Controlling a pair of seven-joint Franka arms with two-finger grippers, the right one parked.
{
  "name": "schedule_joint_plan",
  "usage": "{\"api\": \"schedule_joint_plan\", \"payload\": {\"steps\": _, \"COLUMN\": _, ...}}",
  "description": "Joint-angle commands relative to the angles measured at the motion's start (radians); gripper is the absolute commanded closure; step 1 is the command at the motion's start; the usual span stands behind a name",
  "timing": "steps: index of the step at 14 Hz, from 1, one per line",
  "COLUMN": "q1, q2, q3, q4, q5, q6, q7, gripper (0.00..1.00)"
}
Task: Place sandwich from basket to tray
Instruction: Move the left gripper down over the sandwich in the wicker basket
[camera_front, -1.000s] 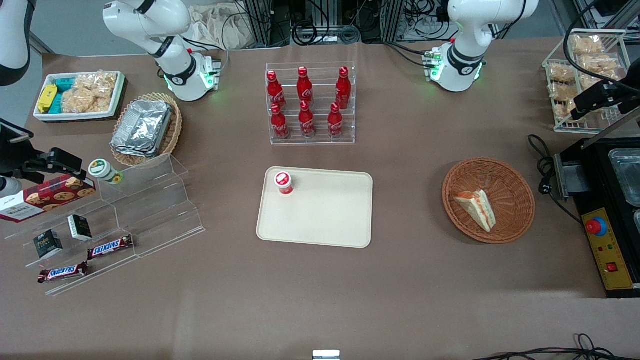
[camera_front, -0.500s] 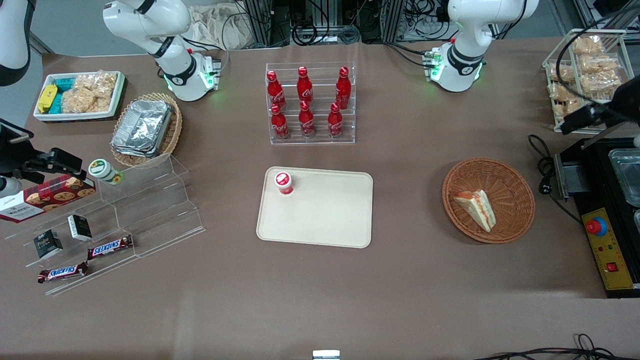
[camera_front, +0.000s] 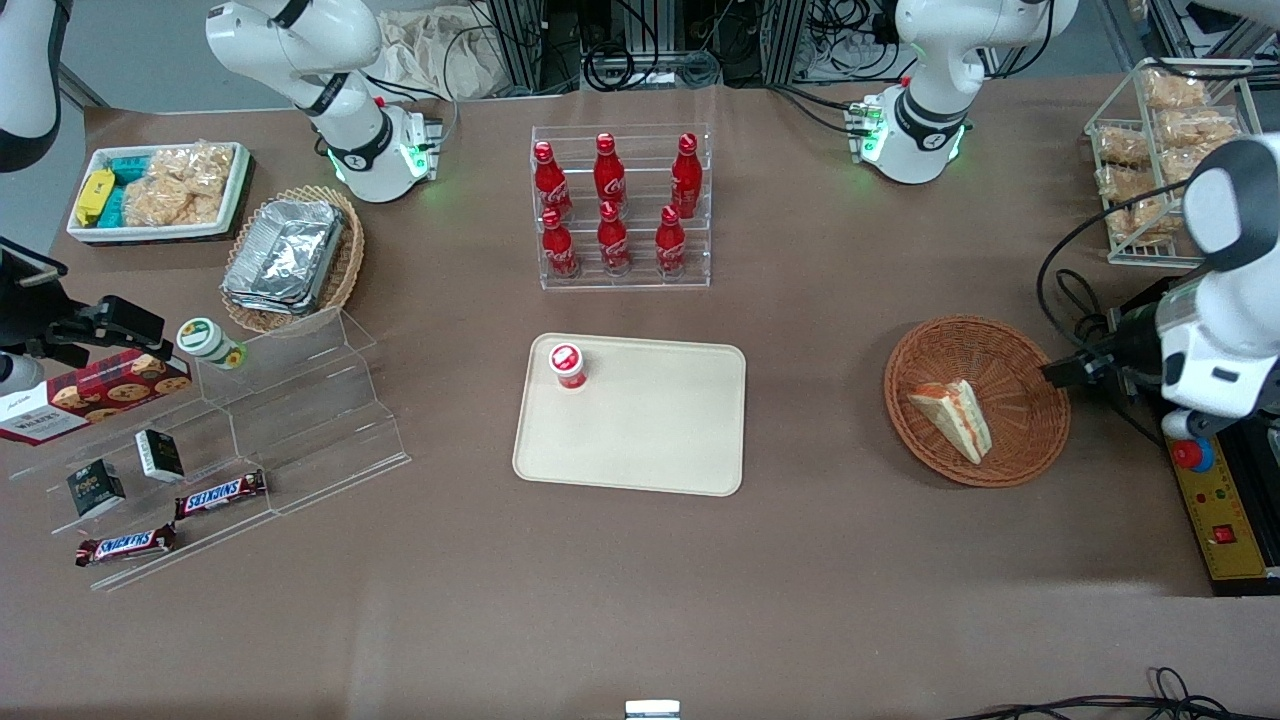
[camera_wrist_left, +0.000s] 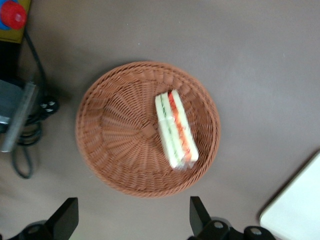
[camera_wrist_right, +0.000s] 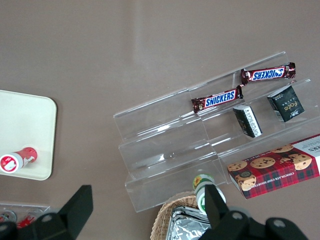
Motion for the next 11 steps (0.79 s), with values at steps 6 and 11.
{"api": "schedule_joint_plan", "payload": {"steps": 6, "q1": -0.074, "q2": 0.084, "q3": -0.002, "q4": -0.182, "q5": -0.014, "q6": 0.313, "q7": -0.195, "gripper": 0.00}}
{"api": "schedule_joint_plan", "payload": {"steps": 11, "q1": -0.092, "q2": 0.107, "q3": -0.002, "q4": -0.282, "q5": -0.014, "q6": 0.458, "q7": -0.208, "gripper": 0.00}}
